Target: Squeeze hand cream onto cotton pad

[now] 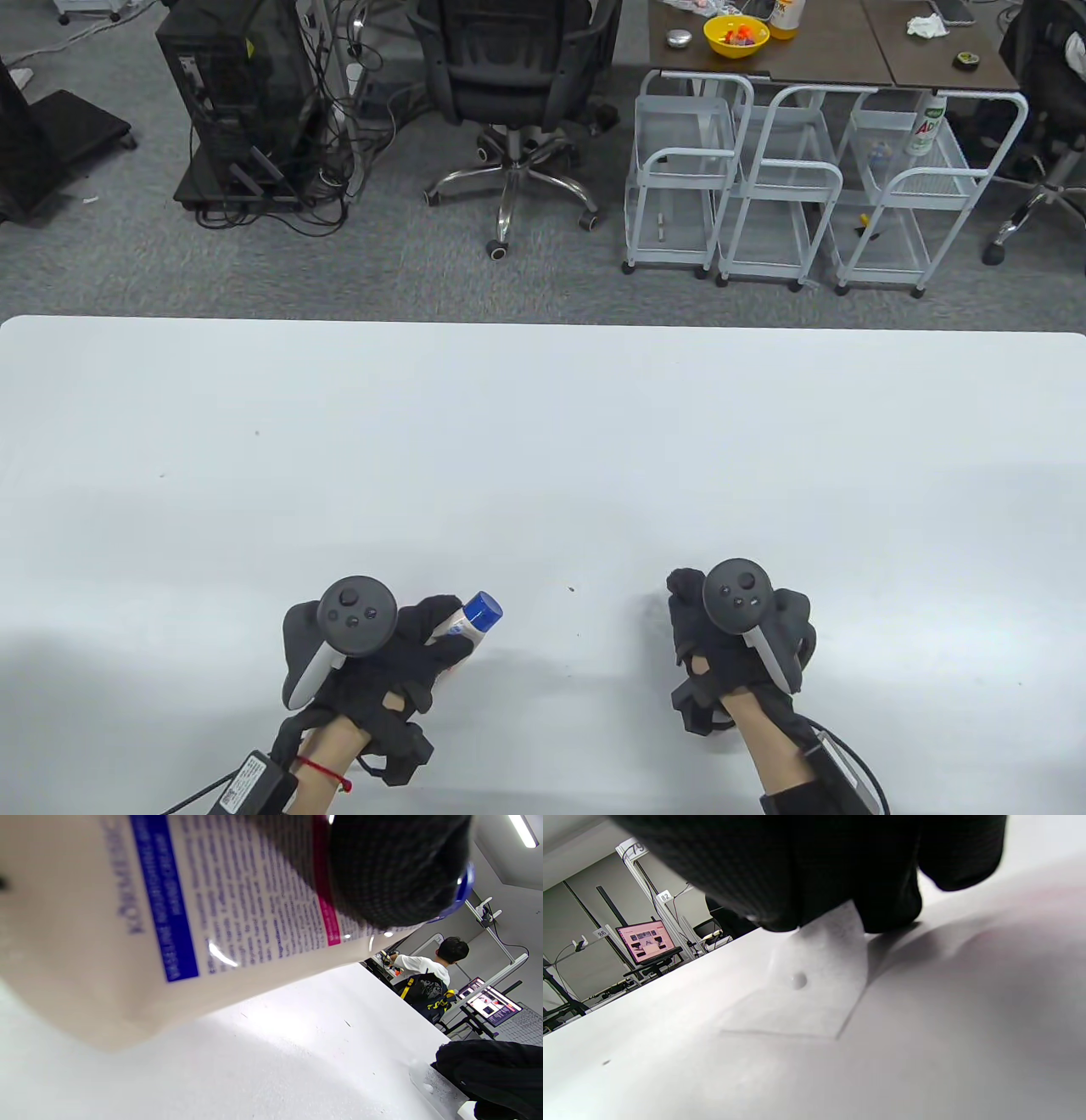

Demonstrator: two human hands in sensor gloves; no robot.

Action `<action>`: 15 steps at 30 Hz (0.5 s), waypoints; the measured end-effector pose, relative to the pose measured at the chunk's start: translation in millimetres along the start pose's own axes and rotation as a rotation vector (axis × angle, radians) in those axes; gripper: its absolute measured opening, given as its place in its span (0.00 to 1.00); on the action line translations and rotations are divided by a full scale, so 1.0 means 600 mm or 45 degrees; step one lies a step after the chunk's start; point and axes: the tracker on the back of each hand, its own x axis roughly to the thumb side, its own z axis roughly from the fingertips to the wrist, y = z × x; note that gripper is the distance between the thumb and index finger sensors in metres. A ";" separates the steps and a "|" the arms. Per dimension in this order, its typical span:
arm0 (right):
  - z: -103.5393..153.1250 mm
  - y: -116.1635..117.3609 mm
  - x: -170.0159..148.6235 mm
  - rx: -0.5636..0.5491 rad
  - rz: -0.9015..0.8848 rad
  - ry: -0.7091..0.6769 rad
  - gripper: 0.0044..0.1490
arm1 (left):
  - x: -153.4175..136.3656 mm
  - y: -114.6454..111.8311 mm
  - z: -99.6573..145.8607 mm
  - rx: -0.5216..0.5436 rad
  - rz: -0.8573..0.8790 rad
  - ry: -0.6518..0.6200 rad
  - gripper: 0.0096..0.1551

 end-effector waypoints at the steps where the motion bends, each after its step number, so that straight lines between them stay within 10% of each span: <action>1: 0.000 0.000 0.000 0.010 0.006 -0.001 0.26 | 0.000 0.000 0.000 0.000 -0.002 0.000 0.33; 15: 0.029 -0.016 0.014 0.084 -0.009 -0.094 0.44 | -0.020 0.025 -0.006 0.076 0.017 0.087 0.34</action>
